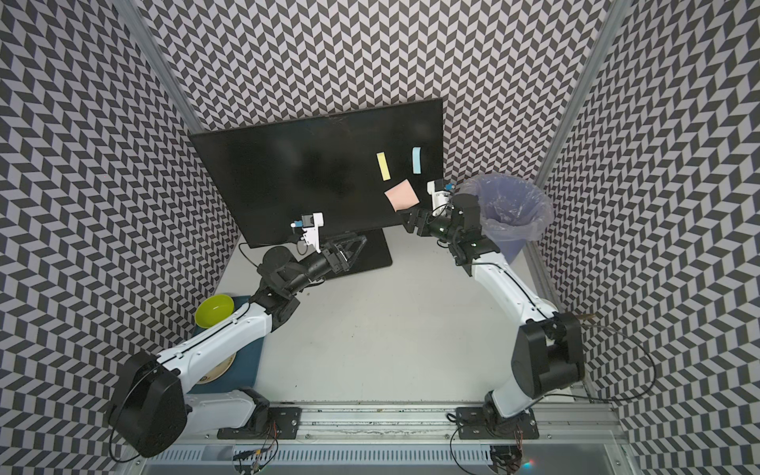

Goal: Remove the sticky note from the monitor
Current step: Tear off the sticky note from the monitor.

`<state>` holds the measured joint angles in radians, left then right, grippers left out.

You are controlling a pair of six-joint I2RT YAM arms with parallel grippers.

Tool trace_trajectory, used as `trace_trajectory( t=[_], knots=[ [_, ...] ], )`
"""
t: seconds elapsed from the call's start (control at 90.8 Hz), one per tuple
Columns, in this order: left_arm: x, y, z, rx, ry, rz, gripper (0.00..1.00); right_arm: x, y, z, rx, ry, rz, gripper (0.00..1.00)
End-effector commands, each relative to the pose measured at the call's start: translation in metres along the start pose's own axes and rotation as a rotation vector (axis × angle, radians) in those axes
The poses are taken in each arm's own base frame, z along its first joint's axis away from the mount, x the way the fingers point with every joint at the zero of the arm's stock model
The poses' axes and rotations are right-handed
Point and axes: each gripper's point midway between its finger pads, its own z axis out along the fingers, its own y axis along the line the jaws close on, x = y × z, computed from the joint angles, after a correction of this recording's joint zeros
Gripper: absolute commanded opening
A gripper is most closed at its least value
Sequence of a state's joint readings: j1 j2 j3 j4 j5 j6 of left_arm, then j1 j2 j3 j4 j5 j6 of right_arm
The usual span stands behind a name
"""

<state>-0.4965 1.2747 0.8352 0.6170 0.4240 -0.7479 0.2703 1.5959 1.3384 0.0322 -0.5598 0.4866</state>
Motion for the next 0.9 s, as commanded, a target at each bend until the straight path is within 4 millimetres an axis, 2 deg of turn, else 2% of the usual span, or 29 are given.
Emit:
trace_trajectory(
  t=[0.0, 0.297, 0.584, 0.892],
  knots=[
    [-0.007, -0.005, -0.007, 0.002, -0.013, 0.033, 0.96, -0.026, 0.006, 0.005, -0.017, -0.083, -0.025, 0.81],
    [-0.009, -0.005, -0.011, -0.008, -0.013, 0.043, 1.00, -0.034, 0.006, 0.017, -0.067, -0.115, -0.013, 0.70],
    [-0.011, -0.003, -0.016, -0.019, -0.014, 0.052, 1.00, -0.034, 0.007, 0.021, -0.099, -0.117, 0.006, 0.43],
    [-0.015, -0.003, -0.016, -0.020, -0.019, 0.060, 1.00, -0.031, 0.007, 0.019, -0.099, -0.107, 0.004, 0.06]
  ],
)
